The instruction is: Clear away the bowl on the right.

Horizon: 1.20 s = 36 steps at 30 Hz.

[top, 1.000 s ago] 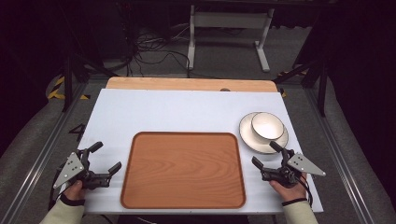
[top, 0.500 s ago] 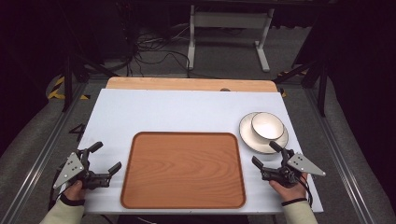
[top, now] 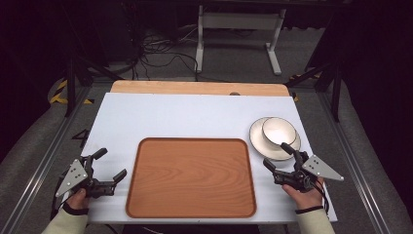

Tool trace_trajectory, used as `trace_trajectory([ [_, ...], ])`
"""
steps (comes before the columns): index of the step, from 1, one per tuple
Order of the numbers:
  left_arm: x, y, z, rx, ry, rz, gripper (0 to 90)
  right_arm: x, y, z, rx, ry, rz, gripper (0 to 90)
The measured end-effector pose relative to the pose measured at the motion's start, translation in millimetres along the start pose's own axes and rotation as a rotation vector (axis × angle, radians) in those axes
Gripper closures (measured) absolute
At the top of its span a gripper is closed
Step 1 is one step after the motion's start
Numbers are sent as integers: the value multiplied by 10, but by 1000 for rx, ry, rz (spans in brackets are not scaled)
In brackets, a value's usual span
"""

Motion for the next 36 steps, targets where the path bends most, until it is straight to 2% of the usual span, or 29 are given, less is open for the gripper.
trace_trajectory([
  [1,0,0,0,0,0,0,3,-2,12,-42,27,4,6,149],
  [3,0,0,0,0,0,0,3,-3,13,-52,40,5,7,149],
  [11,0,1,0,1,-1,0,2,13,12,-367,5,-22,6,172],
  [14,0,1,1,1,0,0,3,-14,48,-347,59,-11,16,178],
  [16,0,1,0,1,-1,0,2,-26,59,-345,68,-4,15,179],
  [23,0,1,1,1,-1,0,3,-29,112,-421,61,-5,-3,180],
  [26,0,1,1,1,-1,0,3,-54,133,-433,62,4,3,183],
  [28,0,2,1,2,-1,0,3,-88,156,-440,67,10,5,197],
  [32,0,2,1,2,-1,-1,3,-167,217,-447,84,57,13,231],
  [36,0,2,1,2,0,0,3,-264,302,-463,102,55,27,245],
])
Point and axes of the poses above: each handheld gripper's, and its own axes: y roughly forward along the jaws, z roughly out of its underside, x roughly to its left, the point moved 9 cm from there along y, roughly forward along the jaws, and after that the axes turned 2 degrees about z, right-handed, at the moved point
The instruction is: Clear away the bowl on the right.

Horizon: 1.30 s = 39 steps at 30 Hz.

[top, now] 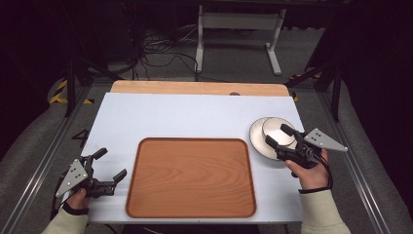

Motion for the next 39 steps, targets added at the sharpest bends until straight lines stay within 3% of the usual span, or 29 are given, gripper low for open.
trace_trajectory([
  [12,0,-1,0,0,0,0,3,-258,161,-101,63,-7,50,297],
  [29,0,-1,0,-1,0,-1,3,-758,196,-175,78,38,155,311],
  [32,0,-1,-1,-1,0,-1,3,-817,204,-137,101,46,175,311],
  [35,1,-1,-1,-1,0,-1,2,-911,221,-46,188,49,214,317],
  [39,0,-1,-1,-1,0,-1,3,-963,232,31,262,57,237,409],
])
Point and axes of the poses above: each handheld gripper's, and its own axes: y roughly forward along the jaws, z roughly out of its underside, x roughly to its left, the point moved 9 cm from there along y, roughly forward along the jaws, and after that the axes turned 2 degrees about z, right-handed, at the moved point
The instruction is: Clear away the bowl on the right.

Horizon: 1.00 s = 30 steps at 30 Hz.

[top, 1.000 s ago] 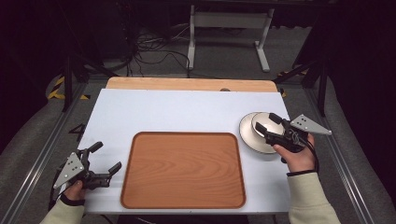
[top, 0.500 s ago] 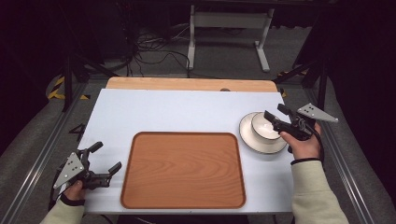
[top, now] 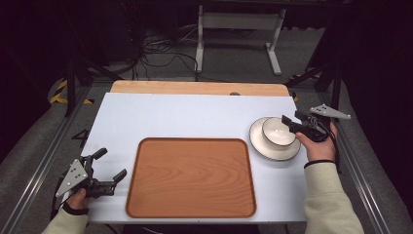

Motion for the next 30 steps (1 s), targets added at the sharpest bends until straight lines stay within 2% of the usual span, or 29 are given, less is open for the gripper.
trace_trajectory([
  [3,0,0,0,0,0,0,3,-25,34,46,53,-22,5,476],
  [7,-1,-1,0,0,1,0,3,-87,99,147,142,-6,22,481],
  [10,-1,-1,0,0,1,0,3,-114,122,183,170,1,36,481],
  [11,0,0,0,0,0,0,3,-116,137,221,212,24,34,480],
  [14,-1,-1,0,1,1,0,2,-169,161,289,288,31,64,462],
  [19,-1,-1,0,0,1,0,3,-232,191,354,322,36,94,458],
  [20,-1,-1,0,0,1,0,2,-252,207,399,351,44,104,472],
  [30,-1,-1,0,0,2,0,3,-271,270,538,435,68,105,563],
])
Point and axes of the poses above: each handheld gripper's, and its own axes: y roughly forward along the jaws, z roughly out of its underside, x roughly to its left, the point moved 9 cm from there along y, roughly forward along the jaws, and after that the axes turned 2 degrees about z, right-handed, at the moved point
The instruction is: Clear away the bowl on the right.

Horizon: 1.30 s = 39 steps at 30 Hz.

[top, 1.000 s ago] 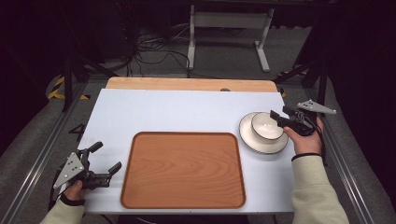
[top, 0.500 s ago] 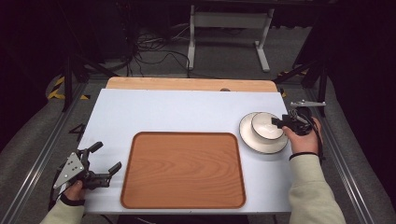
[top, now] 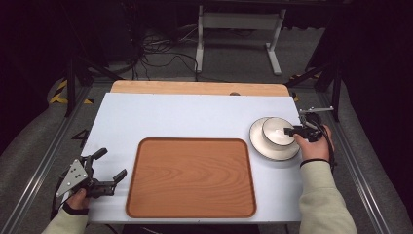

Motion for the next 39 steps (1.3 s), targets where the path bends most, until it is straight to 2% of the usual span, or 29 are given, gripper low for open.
trace_trajectory([
  [3,0,0,0,1,0,0,3,-22,26,26,22,31,11,612],
  [7,-1,0,0,0,0,1,3,-26,54,67,55,65,1,674],
  [13,0,-1,0,0,0,0,3,-9,83,93,82,89,9,755],
  [16,-1,0,0,0,0,1,3,0,77,83,82,83,12,805],
  [19,0,-1,0,0,0,0,2,10,71,78,82,86,18,812],
  [24,-1,0,0,0,1,1,3,11,58,87,72,151,15,832],
  [25,-1,0,0,0,1,1,3,11,58,87,72,151,15,832],
  [26,-1,0,0,0,0,1,3,12,49,100,68,178,18,833],
  [33,0,0,0,-1,0,0,3,25,14,81,53,221,10,832],
  [35,-1,0,0,-1,0,1,3,29,-15,67,51,257,0,827],
  [39,0,0,0,-1,0,1,3,22,-68,57,55,273,1,822],
])
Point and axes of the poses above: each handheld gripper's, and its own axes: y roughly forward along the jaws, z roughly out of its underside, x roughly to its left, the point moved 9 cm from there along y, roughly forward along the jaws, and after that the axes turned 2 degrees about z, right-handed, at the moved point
